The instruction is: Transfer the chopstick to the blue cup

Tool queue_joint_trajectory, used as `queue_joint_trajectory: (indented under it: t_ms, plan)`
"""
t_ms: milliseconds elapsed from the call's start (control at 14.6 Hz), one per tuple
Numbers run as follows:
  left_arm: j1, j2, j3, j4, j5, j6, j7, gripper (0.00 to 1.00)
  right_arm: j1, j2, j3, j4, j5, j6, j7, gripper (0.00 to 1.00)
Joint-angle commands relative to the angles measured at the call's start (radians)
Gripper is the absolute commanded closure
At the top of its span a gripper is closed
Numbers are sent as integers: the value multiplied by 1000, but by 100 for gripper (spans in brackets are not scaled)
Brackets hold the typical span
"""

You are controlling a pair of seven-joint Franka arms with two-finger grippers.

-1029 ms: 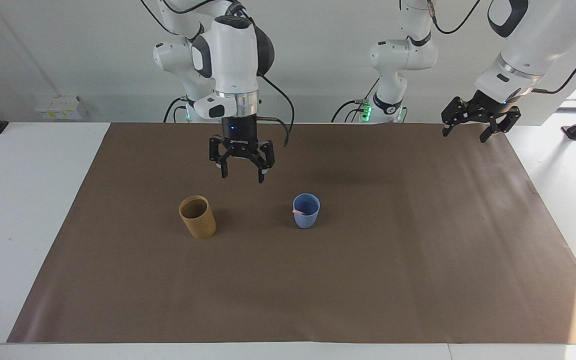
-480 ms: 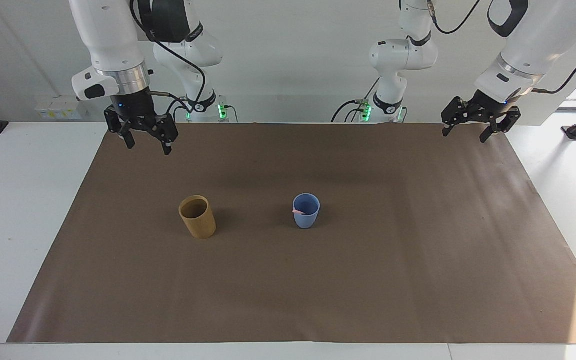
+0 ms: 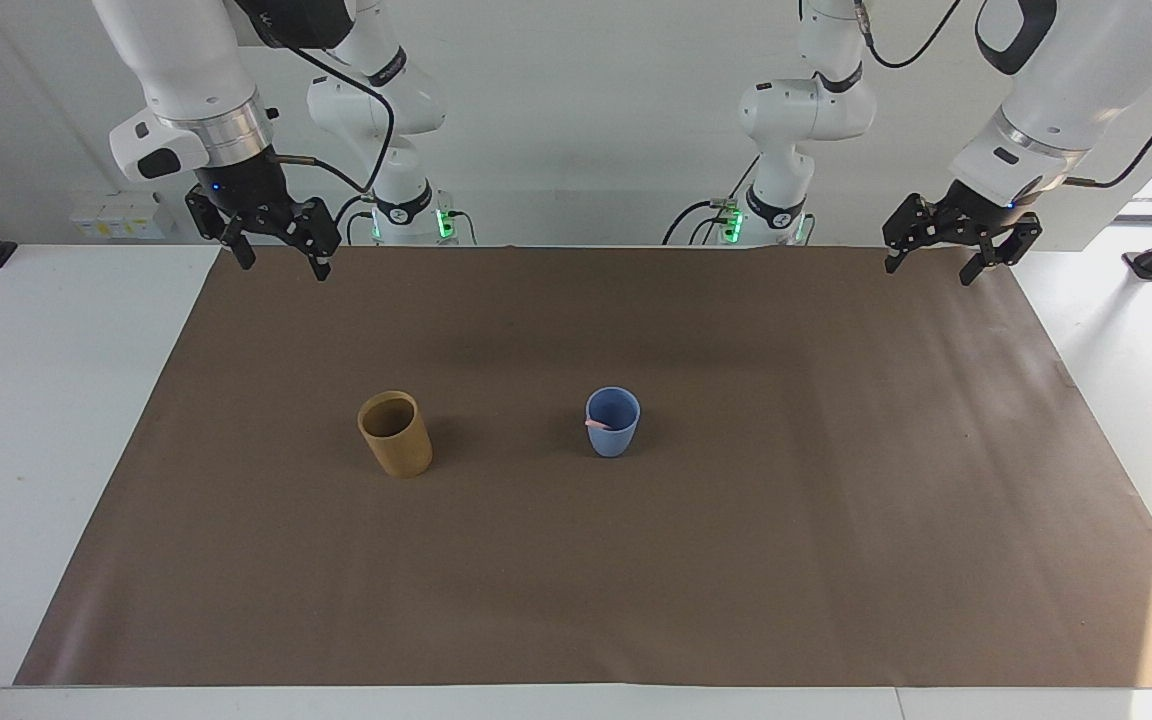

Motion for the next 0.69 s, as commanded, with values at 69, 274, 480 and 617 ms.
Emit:
queue_joint_trajectory:
  t_ms: [69,274,480,617]
  plan:
    - [3,-27,0,-24,-6,-8,-9,0,-24,8,11,29,31,-30,-30,0]
    - [3,-27,0,-24,-6,-8,-9,0,-18,-2,11,11,29,-28,-28,0]
    - [3,-27,0,-24,-6,-9,-9,0,-18,-22,11,-20,29,-21,-30,0]
    - [3,-27,0,-24,-6,-9,-9,0,-18,-22,11,-20,29,-21,-30,0]
